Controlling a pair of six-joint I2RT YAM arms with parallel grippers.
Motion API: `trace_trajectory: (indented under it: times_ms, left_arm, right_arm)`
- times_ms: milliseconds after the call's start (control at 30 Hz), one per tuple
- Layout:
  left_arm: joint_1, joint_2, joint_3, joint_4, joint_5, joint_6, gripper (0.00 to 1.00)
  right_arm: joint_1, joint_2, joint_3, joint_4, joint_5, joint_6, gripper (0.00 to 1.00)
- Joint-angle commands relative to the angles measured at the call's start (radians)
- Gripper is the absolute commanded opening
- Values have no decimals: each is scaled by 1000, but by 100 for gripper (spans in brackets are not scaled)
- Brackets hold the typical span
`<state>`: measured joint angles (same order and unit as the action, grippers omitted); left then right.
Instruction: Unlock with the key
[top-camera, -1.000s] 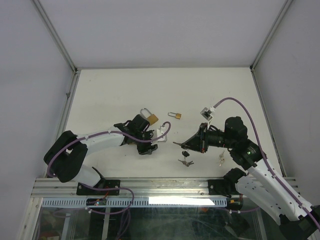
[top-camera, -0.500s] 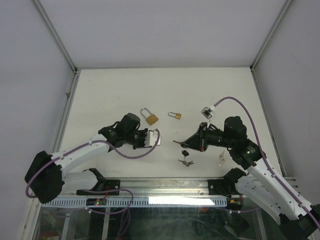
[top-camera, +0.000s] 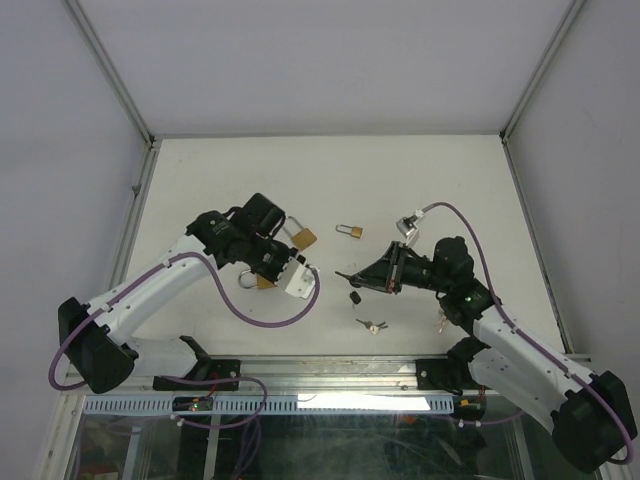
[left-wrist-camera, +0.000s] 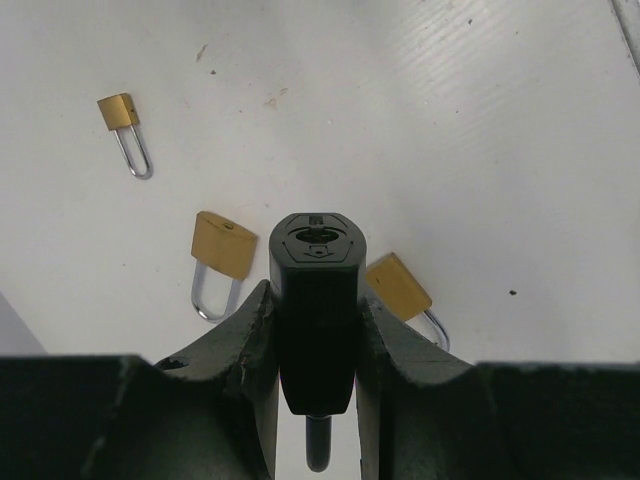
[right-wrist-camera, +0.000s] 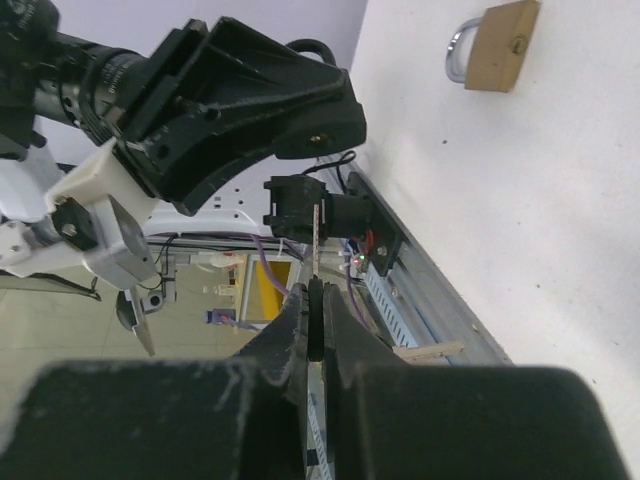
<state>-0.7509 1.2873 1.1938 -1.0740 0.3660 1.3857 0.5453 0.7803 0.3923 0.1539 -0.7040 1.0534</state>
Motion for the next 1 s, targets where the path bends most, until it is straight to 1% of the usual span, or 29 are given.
trace_trajectory:
  times_ms: [0, 133, 200, 267, 300, 433, 500, 667, 767, 900, 967]
  left_arm:
    - [5, -80, 7, -33, 39, 156, 0]
    - [-5, -64, 54, -110, 114, 184, 0]
    - [-15, -63, 74, -126, 139, 173, 0]
    - [-35, -68, 89, -138, 175, 146, 0]
    - [-48, -67, 98, -150, 193, 136, 0]
    - [-86, -23, 165, -217, 257, 84, 0]
    - [-96, -9, 182, -248, 296, 91, 0]
    - [-132, 19, 236, -318, 317, 143, 0]
    - [-169, 48, 288, -371, 327, 145, 0]
    - [-216, 56, 315, -374, 319, 113, 0]
    - [-245, 52, 316, -373, 315, 131, 0]
  right_arm:
    - [8, 37, -30, 249, -65, 145, 0]
    - [7, 148, -152, 541, -134, 283, 0]
    - [9, 199, -184, 652, -168, 313, 0]
    - [10, 215, -199, 738, -182, 322, 0]
    - [9, 208, -199, 743, -186, 310, 0]
    - [9, 138, -181, 603, -187, 187, 0]
    - [9, 112, -182, 577, -187, 160, 0]
    - [9, 81, -199, 596, -205, 131, 0]
    - [9, 59, -200, 558, -212, 88, 0]
    - [9, 45, -207, 568, -223, 65, 0]
    - [9, 32, -211, 556, -226, 42, 0]
